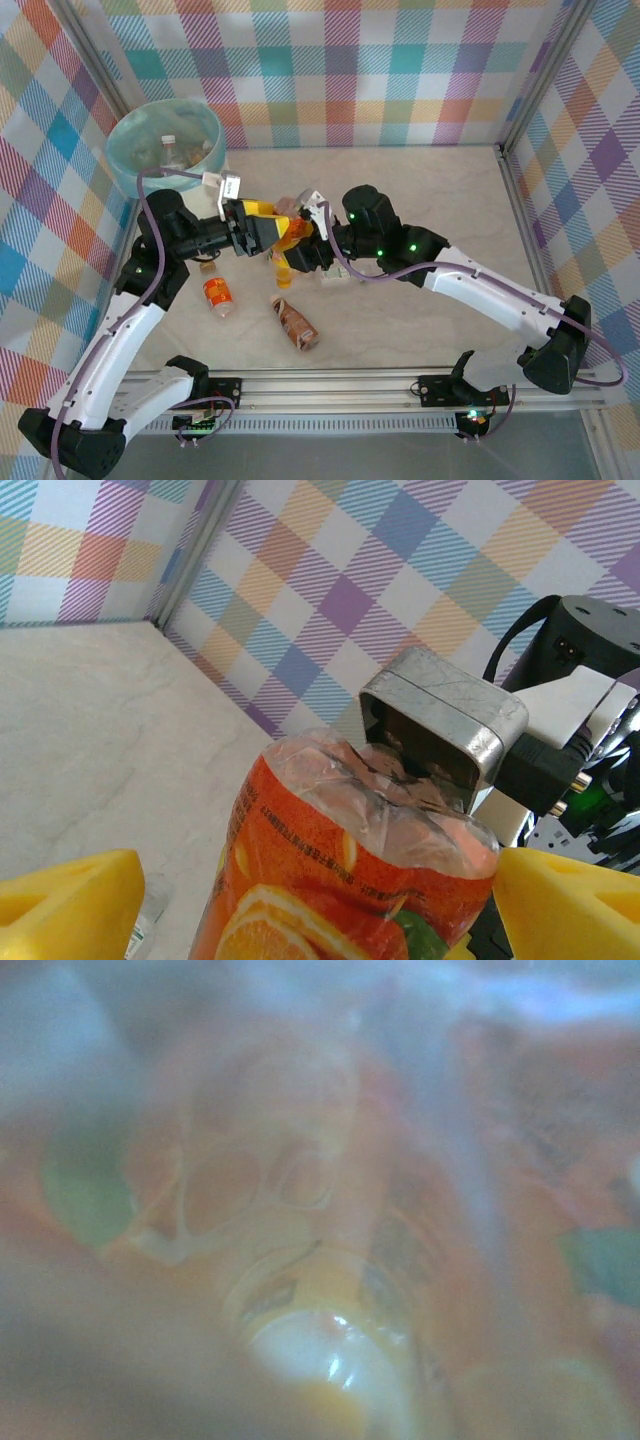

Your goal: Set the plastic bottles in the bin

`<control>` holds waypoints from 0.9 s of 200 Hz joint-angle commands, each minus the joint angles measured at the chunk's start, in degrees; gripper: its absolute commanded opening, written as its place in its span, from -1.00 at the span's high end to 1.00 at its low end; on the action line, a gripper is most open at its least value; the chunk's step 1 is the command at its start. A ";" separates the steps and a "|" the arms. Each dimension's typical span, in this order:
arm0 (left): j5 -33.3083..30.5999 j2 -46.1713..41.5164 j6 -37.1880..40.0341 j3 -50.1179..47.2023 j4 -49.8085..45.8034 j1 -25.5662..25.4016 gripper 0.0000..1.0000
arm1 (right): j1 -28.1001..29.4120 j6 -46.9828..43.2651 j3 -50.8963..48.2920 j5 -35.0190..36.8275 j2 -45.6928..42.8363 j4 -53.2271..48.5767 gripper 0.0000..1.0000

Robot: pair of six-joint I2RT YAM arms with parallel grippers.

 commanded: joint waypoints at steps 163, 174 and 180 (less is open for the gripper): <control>4.23 3.19 6.12 3.14 -6.94 -3.60 -0.70 | 0.19 -2.67 2.33 -9.62 -0.70 1.71 -0.09; 4.24 3.23 6.48 3.11 -7.13 -3.68 -0.66 | 0.19 -2.45 2.31 -9.65 -0.70 1.78 -0.09; 4.23 3.19 6.89 3.19 -7.50 -3.73 -0.64 | 0.20 -2.29 2.38 -9.65 -0.66 1.85 -0.09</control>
